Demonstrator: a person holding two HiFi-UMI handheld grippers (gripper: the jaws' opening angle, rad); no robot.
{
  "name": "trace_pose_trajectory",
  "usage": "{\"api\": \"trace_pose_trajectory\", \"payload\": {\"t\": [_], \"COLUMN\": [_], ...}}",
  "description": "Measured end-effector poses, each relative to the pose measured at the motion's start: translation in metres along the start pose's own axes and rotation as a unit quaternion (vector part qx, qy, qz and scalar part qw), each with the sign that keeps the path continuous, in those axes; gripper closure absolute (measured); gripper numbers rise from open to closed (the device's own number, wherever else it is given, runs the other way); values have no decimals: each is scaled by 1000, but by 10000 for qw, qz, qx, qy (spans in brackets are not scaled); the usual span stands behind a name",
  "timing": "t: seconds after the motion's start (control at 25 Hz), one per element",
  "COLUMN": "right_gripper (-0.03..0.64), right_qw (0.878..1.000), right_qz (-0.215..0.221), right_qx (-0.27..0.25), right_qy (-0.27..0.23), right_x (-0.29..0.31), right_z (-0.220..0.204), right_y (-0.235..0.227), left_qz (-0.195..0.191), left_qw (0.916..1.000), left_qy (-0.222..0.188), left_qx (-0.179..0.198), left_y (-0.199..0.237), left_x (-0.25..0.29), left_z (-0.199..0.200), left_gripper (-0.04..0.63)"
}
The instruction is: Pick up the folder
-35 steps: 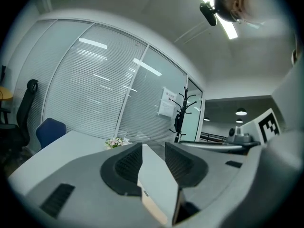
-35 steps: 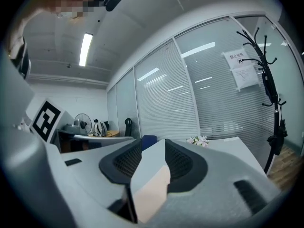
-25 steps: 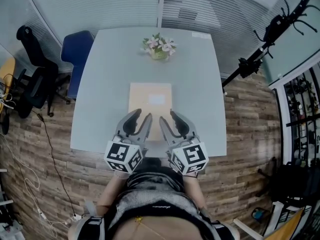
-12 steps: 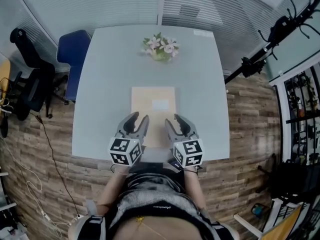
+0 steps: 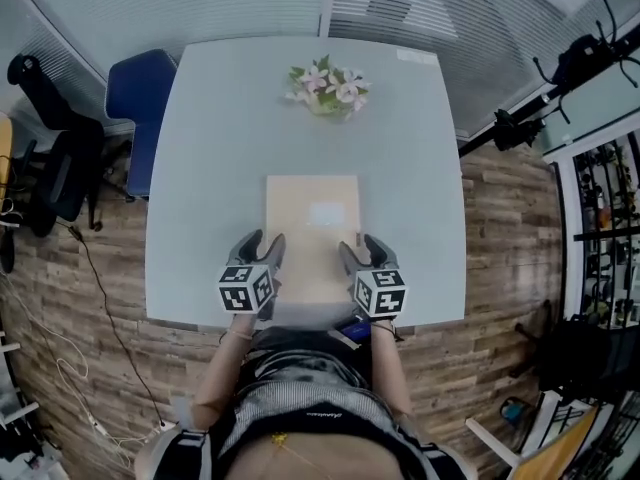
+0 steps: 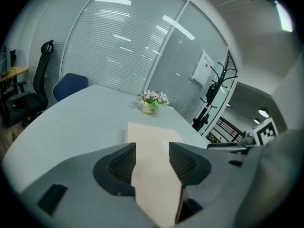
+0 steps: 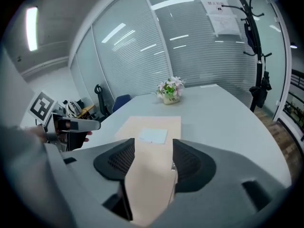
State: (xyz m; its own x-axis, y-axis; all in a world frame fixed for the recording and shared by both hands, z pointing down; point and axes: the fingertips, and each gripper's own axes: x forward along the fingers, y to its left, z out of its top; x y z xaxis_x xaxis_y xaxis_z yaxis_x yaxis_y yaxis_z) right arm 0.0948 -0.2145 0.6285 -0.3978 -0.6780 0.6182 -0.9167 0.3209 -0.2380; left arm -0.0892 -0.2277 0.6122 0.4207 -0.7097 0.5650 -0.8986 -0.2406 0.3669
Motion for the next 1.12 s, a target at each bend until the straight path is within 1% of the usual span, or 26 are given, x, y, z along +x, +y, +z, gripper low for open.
{"api": "trace_pose_trajectory", "payload": {"t": [0.12, 0.24, 0.36, 0.52, 0.56, 0.64, 0.72, 0.88, 1.0, 1.12], "right_gripper": [350, 327, 311, 306, 313, 305, 310, 325, 331, 332], "right_qw": [9991, 9968, 9932, 9862, 9852, 9837, 9837, 9868, 9879, 9906], "right_qz": [-74, -127, -7, 257, 282, 330, 366, 307, 269, 219], "right_qx": [348, 701, 1058, 1497, 1554, 1658, 1669, 1480, 1397, 1234], "right_qy": [230, 361, 495, 663, 664, 608, 555, 583, 621, 542], "right_x": [16, 28, 40, 53, 55, 57, 58, 56, 51, 42], "right_z": [-19, -32, -43, -60, -63, -65, -64, -62, -61, -53], "right_y": [-14, -27, -32, -31, -32, -33, -33, -32, -30, -28], "left_qz": [18, -70, -130, -74, -143, -310, -318, -129, -117, -124], "left_qw": [9991, 9964, 9930, 9912, 9905, 9887, 9887, 9916, 9925, 9939], "left_qy": [355, 616, 803, 981, 999, 1018, 1012, 976, 983, 901], "left_qx": [-222, -576, -852, -883, -938, -1059, -1059, -835, -721, -630], "left_y": [15, 24, 29, 35, 35, 33, 33, 33, 28, 22], "left_x": [16, 32, 44, 53, 55, 59, 60, 56, 51, 45], "left_z": [-22, -41, -56, -67, -70, -76, -77, -71, -73, -66], "left_gripper": [383, 368, 359, 354, 353, 353, 353, 354, 358, 360]}}
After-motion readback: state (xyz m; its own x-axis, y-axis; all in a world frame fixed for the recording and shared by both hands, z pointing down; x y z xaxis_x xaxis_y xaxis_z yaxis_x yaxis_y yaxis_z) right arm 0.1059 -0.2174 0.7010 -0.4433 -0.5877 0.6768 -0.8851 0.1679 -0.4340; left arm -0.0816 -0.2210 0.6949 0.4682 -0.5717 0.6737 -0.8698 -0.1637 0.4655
